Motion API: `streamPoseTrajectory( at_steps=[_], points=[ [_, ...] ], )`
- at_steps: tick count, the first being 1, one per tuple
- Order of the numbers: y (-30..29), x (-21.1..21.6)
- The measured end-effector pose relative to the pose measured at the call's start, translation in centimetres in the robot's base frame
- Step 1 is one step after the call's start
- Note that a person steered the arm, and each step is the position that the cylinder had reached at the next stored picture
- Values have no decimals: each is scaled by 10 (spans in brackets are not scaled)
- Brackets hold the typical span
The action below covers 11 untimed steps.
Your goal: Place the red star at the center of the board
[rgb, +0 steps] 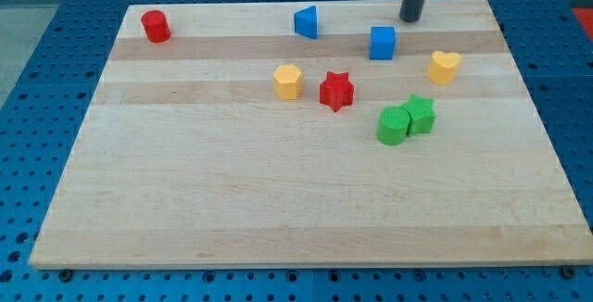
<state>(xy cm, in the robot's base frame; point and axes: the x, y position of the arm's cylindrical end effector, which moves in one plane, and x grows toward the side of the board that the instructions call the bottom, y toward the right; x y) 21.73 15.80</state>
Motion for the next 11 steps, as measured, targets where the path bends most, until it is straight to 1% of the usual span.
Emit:
streamPoseTrajectory(
  at_steps=[1, 3, 4, 6, 7, 8, 9, 10, 11],
  points=[
    [-13, 0],
    [-19, 36],
    [-28, 84],
    [-116, 202],
    [-116, 216],
    [-116, 218],
    [-121, 250],
    [-158, 306],
    [-188, 341]
  ],
)
